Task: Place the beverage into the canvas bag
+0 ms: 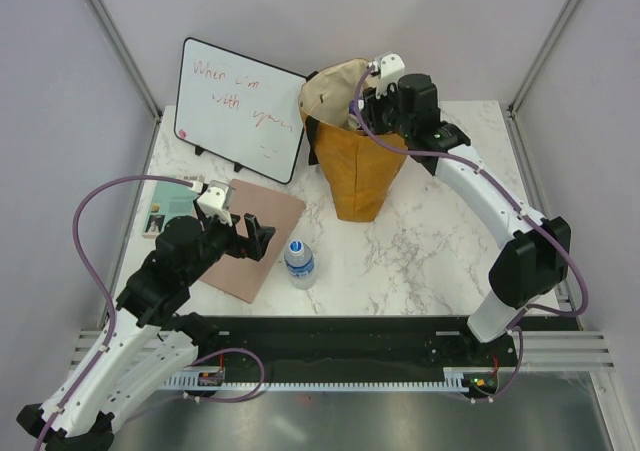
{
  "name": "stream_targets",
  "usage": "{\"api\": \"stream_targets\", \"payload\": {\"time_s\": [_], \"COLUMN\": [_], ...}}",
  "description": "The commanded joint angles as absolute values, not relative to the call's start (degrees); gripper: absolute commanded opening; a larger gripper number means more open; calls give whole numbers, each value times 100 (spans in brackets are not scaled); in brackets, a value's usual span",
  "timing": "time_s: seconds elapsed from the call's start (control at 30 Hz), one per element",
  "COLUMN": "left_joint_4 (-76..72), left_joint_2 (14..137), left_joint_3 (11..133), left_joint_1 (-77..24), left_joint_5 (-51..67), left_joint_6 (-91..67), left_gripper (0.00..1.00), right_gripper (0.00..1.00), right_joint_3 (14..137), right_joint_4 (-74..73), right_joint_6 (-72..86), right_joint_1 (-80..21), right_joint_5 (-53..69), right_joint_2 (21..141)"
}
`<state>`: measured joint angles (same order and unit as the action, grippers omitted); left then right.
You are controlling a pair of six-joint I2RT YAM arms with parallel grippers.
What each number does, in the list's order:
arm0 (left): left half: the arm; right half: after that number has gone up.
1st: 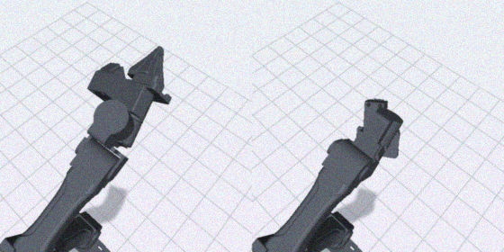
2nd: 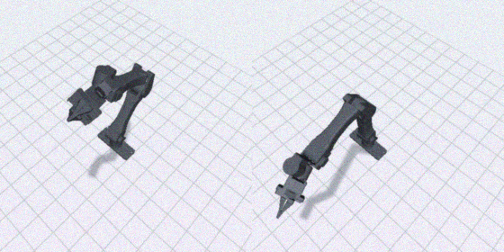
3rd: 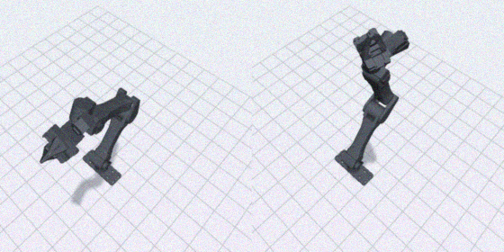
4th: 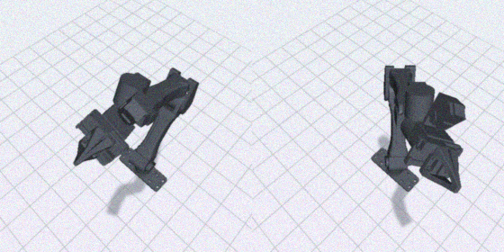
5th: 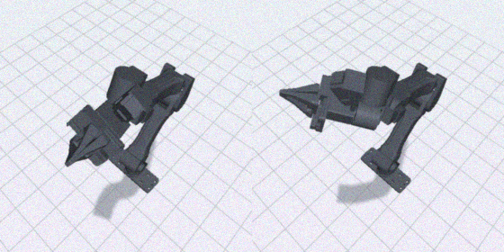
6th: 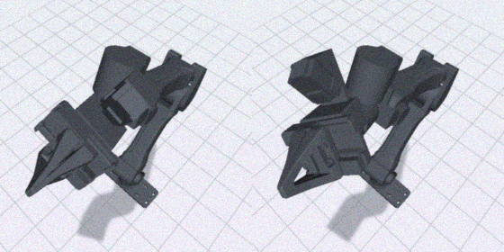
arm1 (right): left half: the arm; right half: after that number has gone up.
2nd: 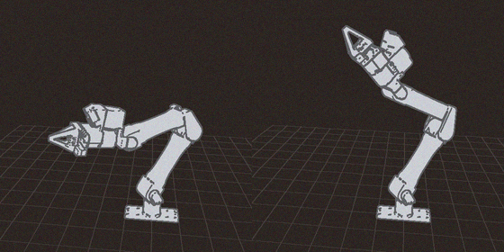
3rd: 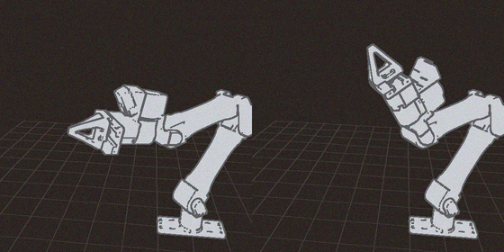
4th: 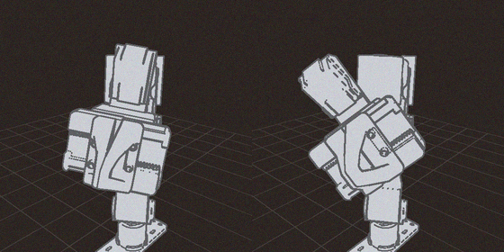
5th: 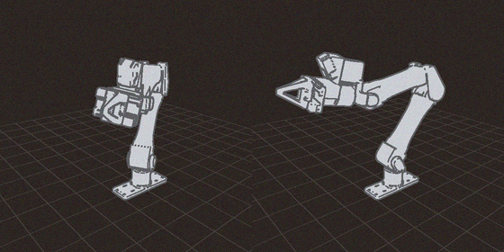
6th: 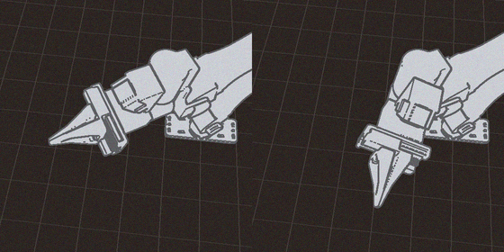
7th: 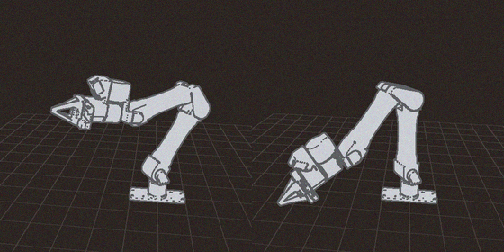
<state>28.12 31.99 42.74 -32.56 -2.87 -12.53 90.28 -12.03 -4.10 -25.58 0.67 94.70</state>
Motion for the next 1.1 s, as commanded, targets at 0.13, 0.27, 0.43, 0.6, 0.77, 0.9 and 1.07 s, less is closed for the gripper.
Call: {"api": "stream_targets", "payload": {"time_s": [0.13,0.27,0.43,0.6,0.77,0.9,1.07], "left_joint_4": [2619,2619,2619,2619,2628,2619,2628], "left_joint_2": [3234,3252,3234,3217,3217,3226,3199], "left_joint_3": [4245,4263,4245,4245,4245,4254,4254], "left_joint_1": [-3270,-3270,-3270,-3270,-3270,-3270,-3270], "left_joint_5": [-299,-290,-290,-316,-290,-272,-308], "left_joint_6": [-1107,-1107,-1107,-1107,-1107,-1107,-1107], "left_gripper": [100,100,100,100,100,100,100], "right_gripper": [0,0,0,0,0,0,0], "right_joint_3": [9765,9502,9404,9440,9053,8974,9000], "right_joint_4": [-642,-642,-668,-949,-923,-1019,-1204], "right_joint_6": [-413,-509,-712,-721,-826,-922,-993], "right_joint_1": [-2320,-2320,-2303,-2312,-2312,-2303,-2294], "right_joint_5": [729,1010,1212,1503,1415,1371,1476], "right_joint_2": [9527,9536,9668,9765,9685,9703,9800]}}
